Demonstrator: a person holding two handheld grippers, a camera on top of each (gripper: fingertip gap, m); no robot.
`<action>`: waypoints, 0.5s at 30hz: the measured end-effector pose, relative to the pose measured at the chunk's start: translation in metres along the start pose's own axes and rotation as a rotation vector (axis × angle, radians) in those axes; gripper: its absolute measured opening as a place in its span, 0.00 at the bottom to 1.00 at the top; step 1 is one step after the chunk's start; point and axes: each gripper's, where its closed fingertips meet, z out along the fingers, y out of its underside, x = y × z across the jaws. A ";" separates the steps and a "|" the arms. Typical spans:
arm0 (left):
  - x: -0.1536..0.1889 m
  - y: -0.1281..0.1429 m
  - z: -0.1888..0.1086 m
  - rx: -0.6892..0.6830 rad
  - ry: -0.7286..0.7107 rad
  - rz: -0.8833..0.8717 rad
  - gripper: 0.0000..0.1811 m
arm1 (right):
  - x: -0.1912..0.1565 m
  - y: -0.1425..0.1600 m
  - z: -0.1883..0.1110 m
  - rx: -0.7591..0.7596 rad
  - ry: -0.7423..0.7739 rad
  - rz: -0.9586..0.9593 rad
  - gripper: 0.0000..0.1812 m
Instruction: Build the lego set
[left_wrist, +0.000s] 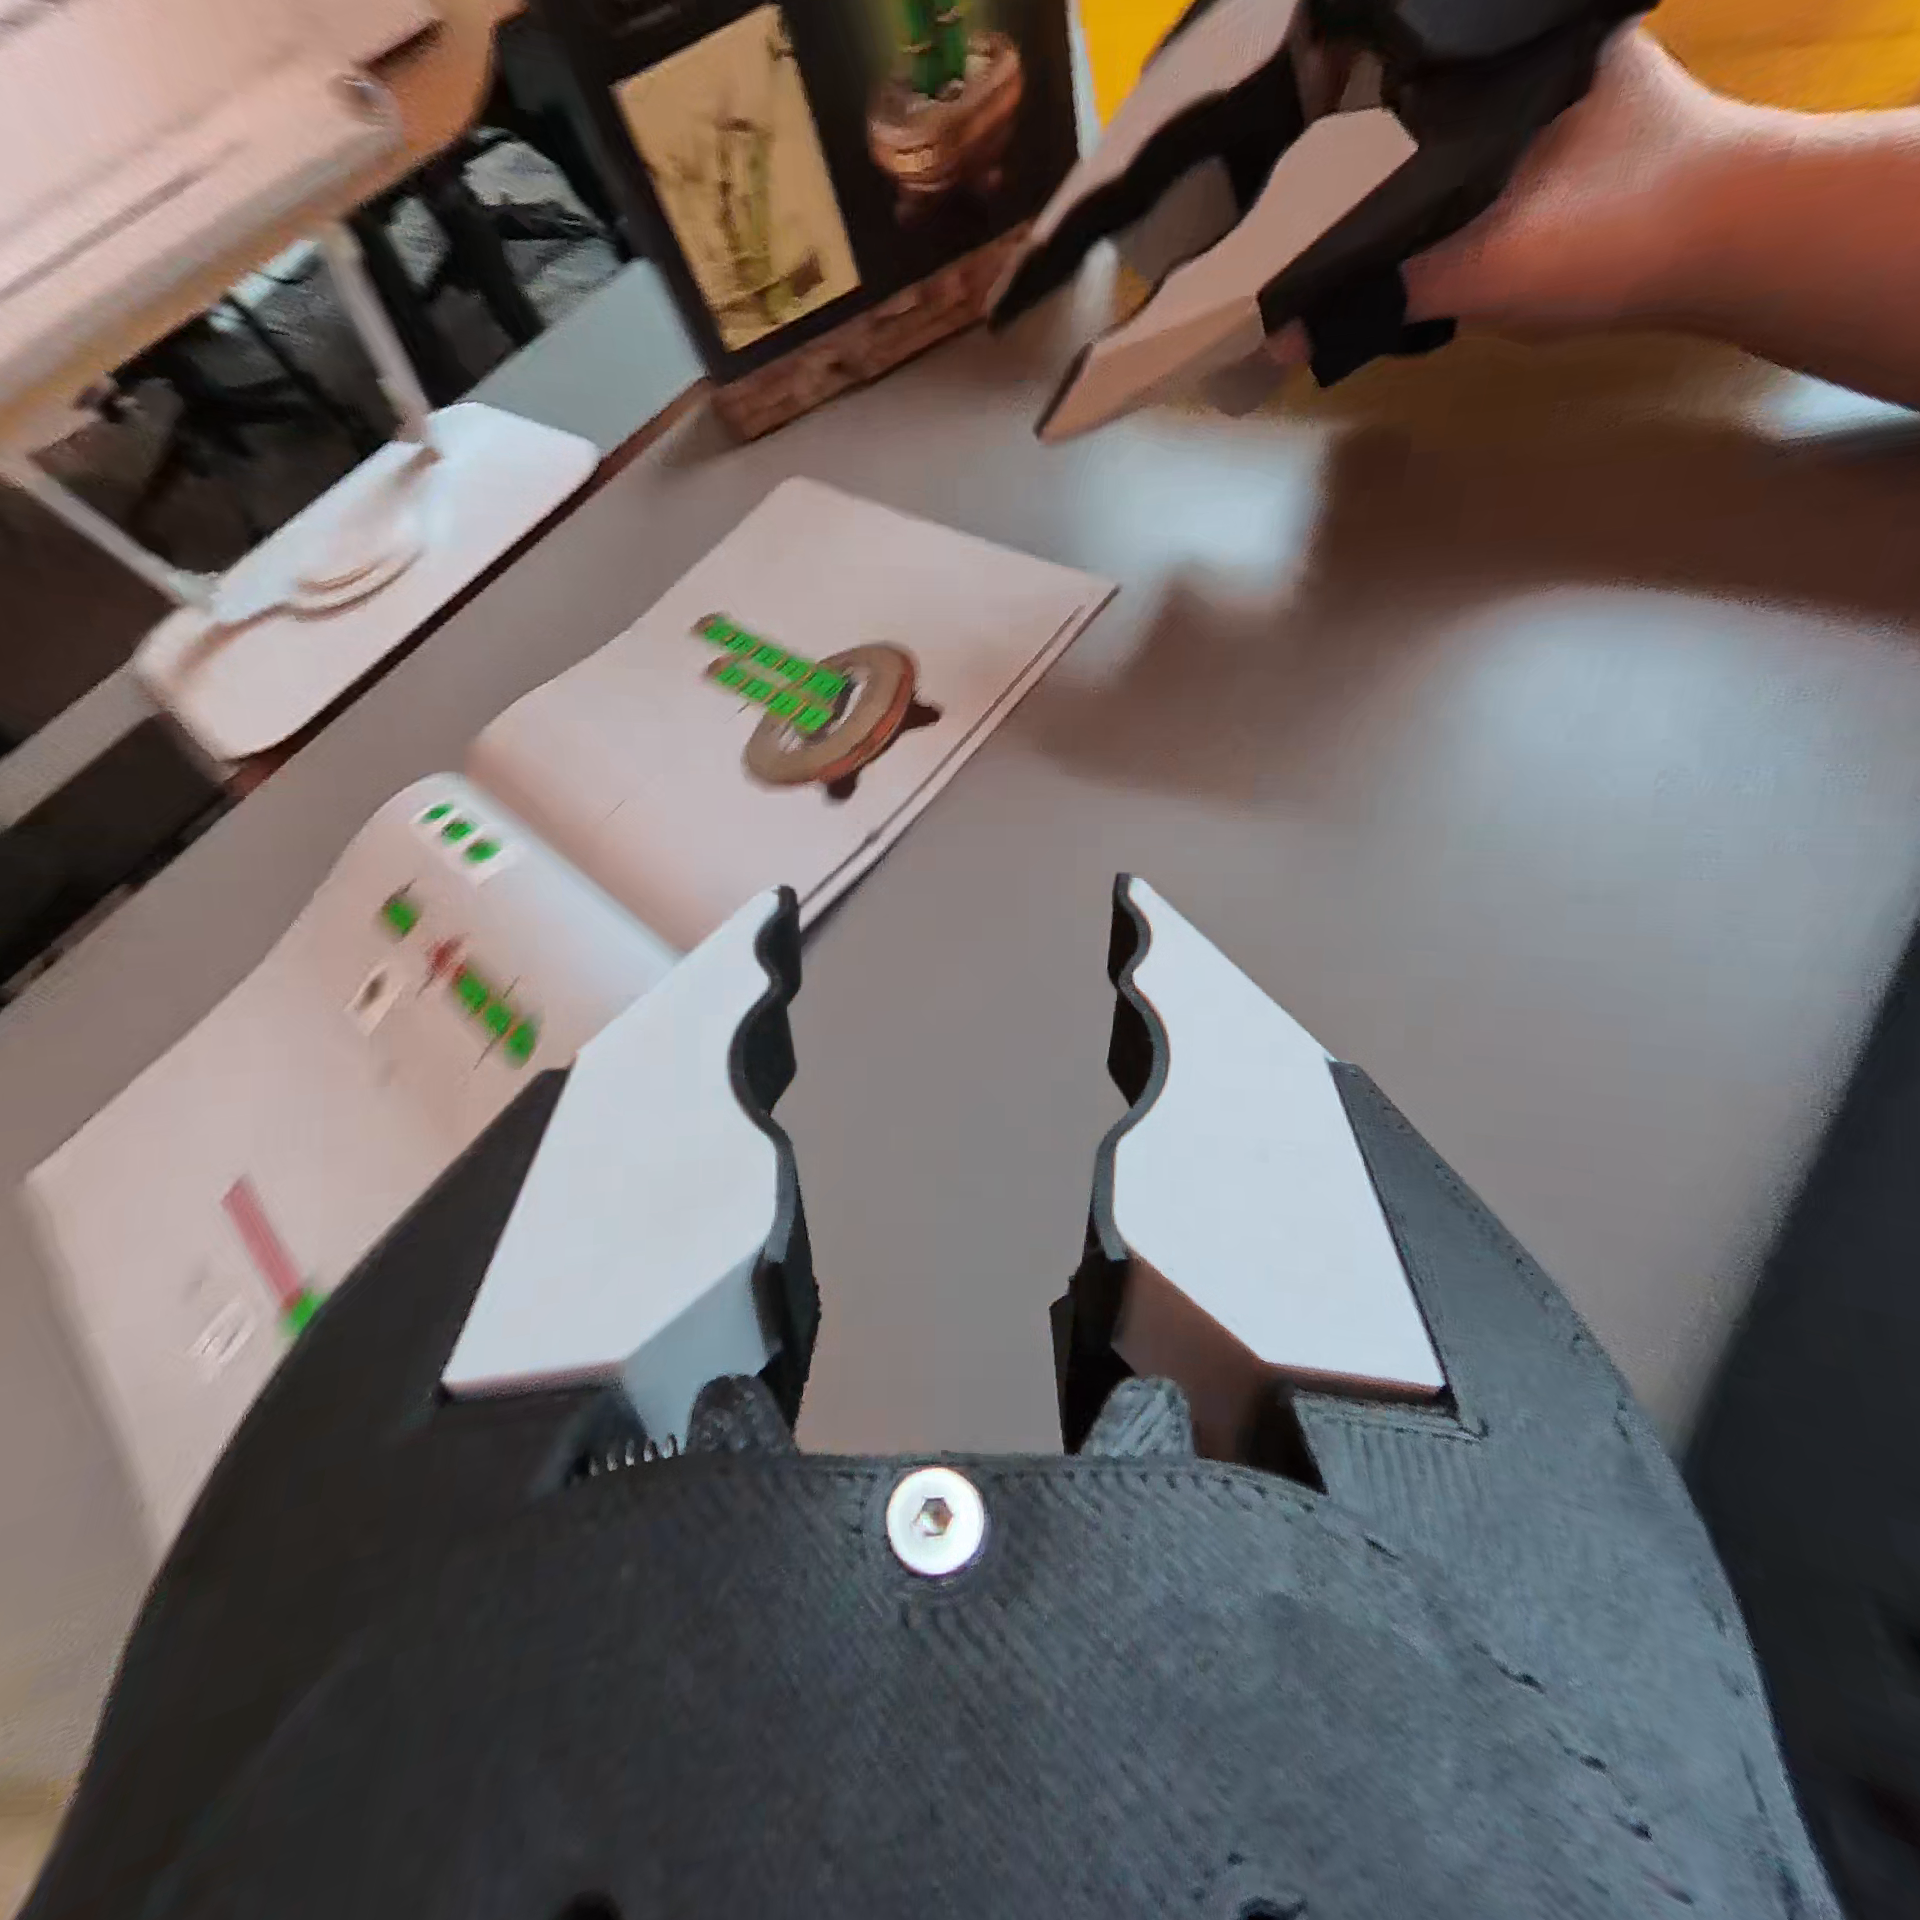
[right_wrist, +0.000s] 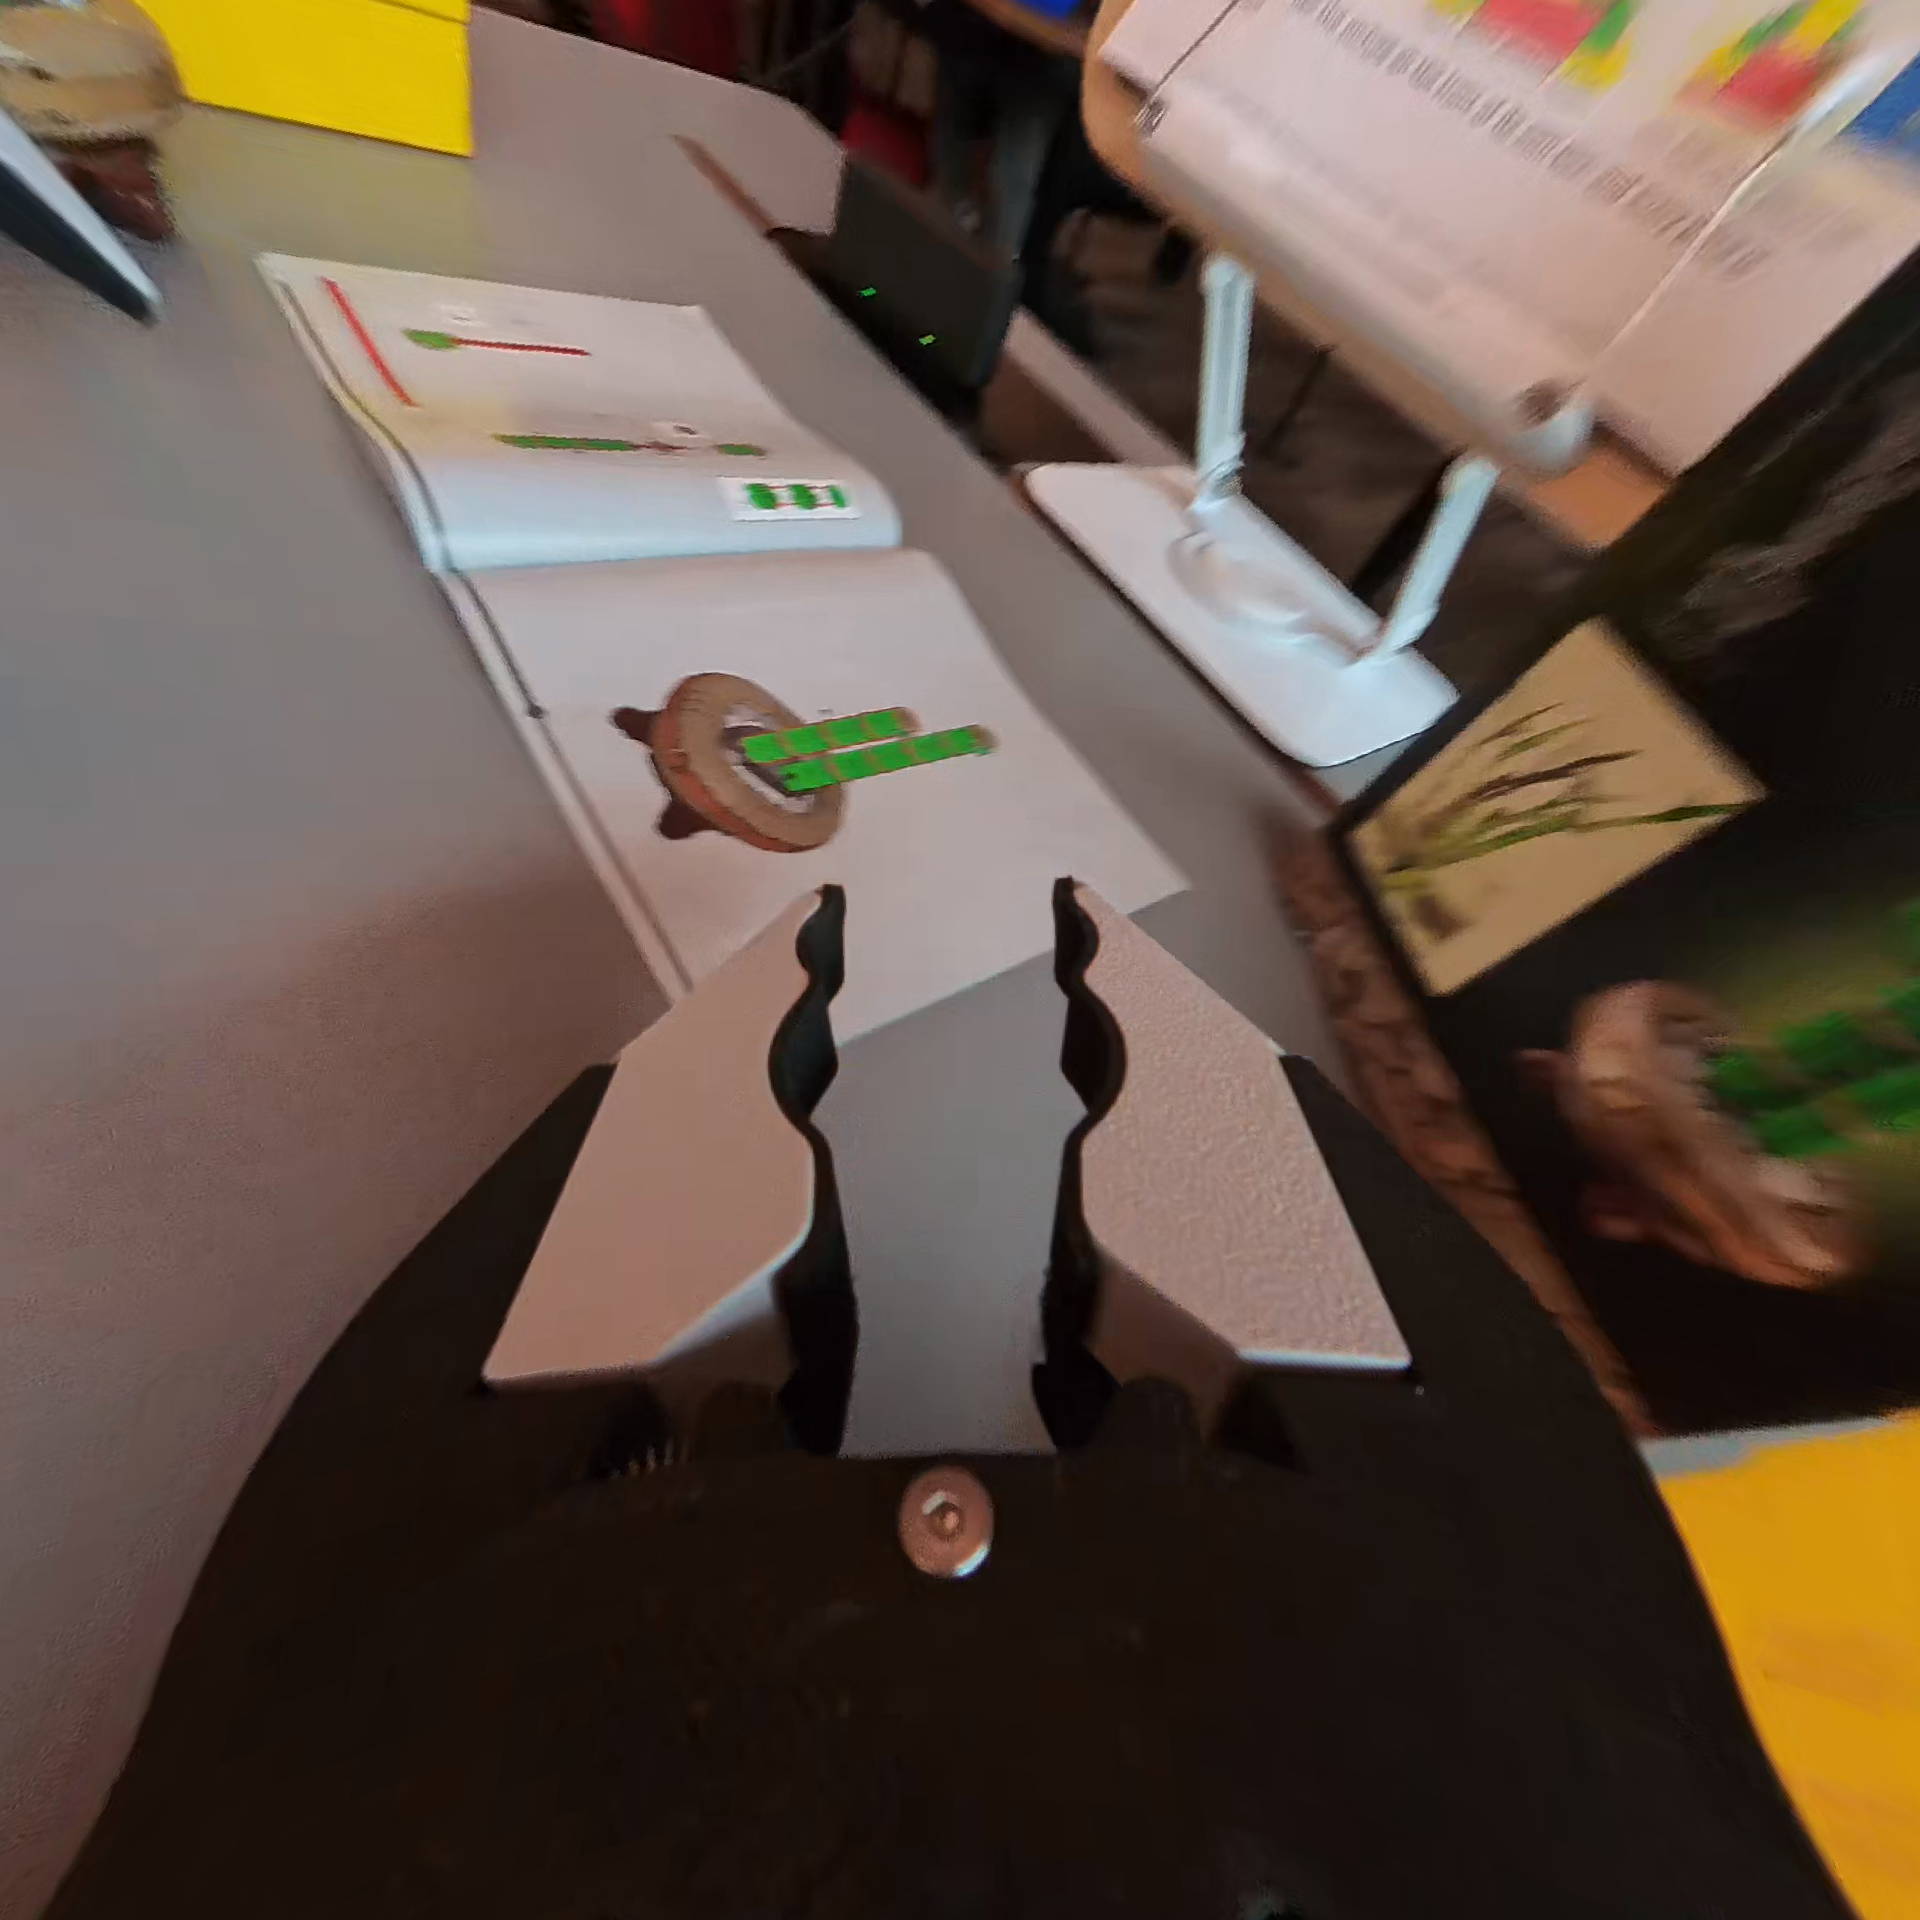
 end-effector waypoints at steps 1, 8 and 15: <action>0.007 -0.007 0.021 -0.011 0.042 0.001 0.34 | 0.005 -0.003 -0.005 0.008 0.040 -0.053 0.22; 0.012 -0.024 0.116 -0.059 0.206 0.215 0.33 | 0.011 0.031 0.004 -0.047 0.005 0.024 0.24; 0.023 -0.034 0.146 -0.094 0.385 0.249 0.34 | 0.014 0.028 0.002 -0.015 -0.001 0.060 0.23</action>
